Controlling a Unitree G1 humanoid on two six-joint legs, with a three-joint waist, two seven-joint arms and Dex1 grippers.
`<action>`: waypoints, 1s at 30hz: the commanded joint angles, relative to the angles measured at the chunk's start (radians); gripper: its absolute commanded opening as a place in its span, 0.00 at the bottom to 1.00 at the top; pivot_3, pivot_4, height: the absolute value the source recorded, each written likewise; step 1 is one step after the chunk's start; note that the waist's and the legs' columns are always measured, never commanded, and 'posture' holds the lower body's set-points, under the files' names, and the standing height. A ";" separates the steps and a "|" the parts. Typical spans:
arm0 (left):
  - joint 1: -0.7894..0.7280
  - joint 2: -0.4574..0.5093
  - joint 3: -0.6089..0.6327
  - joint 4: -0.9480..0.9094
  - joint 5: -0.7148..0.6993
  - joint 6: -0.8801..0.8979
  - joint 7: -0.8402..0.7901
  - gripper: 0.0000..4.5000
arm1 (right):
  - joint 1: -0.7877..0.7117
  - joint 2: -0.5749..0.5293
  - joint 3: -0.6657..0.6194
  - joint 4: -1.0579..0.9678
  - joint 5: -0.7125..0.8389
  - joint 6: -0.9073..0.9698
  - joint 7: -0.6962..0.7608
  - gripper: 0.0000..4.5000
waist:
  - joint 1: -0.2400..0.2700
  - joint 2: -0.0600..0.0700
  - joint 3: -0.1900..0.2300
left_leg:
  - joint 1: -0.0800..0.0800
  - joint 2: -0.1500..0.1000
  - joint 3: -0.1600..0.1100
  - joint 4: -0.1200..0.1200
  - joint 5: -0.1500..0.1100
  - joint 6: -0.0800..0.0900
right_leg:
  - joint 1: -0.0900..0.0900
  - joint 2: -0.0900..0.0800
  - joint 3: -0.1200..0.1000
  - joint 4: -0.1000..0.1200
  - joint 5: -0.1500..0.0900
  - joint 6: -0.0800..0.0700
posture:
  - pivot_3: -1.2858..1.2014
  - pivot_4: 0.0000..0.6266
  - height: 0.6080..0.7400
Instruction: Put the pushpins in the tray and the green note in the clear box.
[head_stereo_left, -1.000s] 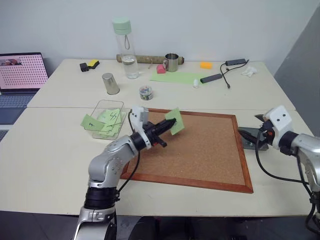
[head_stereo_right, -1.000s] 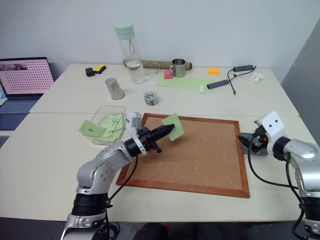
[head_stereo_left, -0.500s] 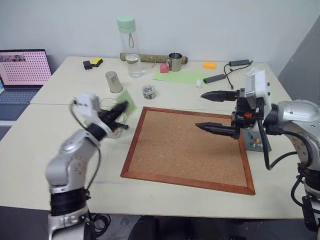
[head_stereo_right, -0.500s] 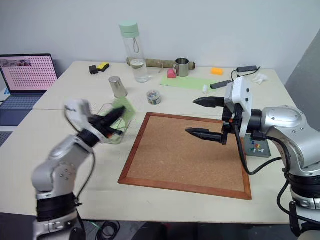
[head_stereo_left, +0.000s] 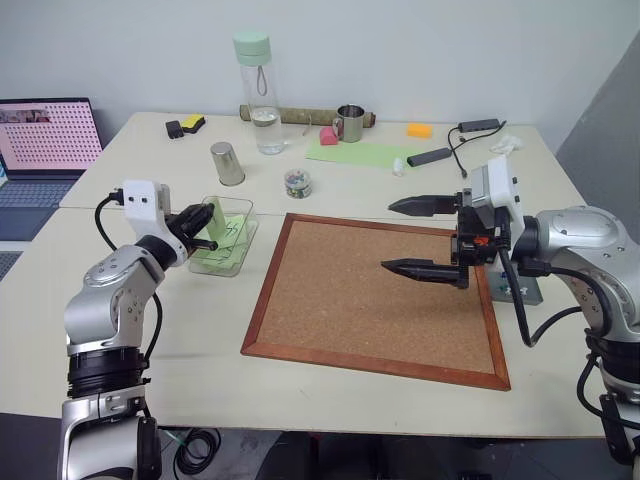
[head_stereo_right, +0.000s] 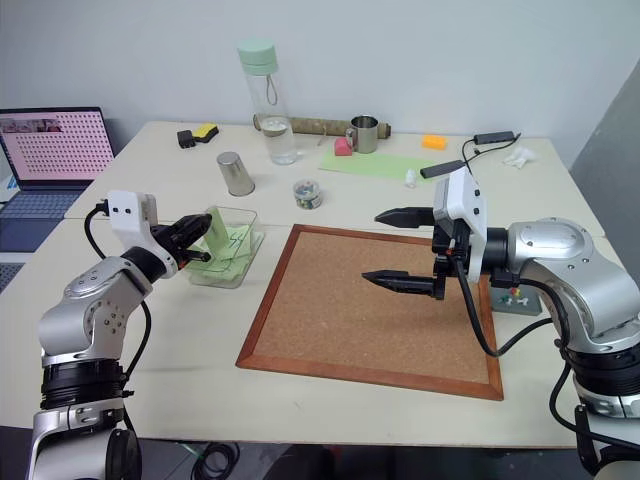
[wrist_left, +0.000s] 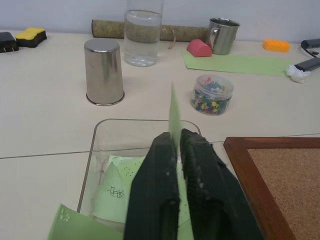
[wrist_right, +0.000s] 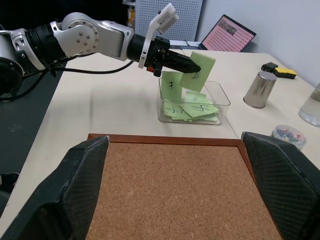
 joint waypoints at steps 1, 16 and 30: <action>-0.016 0.032 0.004 -0.025 -0.003 0.003 -0.028 0.29 | 0.003 -0.023 -0.020 -0.023 -0.009 -0.016 0.008 1.00 | 0.000 0.000 0.000 | 0.000 0.000 0.000 0.000 0.000 0.000 | 0.000 0.000 0.000 0.000 0.000 0.000 | 0.52 0.24 1.00; 0.032 0.112 -0.008 -0.105 0.008 0.022 -0.100 0.92 | 0.012 -0.032 -0.023 -0.016 -0.017 -0.016 0.007 1.00 | -0.001 0.000 0.000 | 0.000 0.000 0.000 0.000 0.000 0.000 | 0.000 0.000 0.000 0.000 0.000 0.000 | 0.52 0.24 1.00; 0.317 0.531 0.057 -0.218 0.055 -0.064 -0.496 0.99 | 0.313 -0.192 -0.307 -0.047 -0.004 0.057 -0.038 1.00 | -0.006 0.003 0.003 | -0.001 0.000 0.001 -0.003 -0.001 0.001 | 0.000 -0.002 0.000 -0.005 0.000 -0.001 | 0.52 0.24 1.00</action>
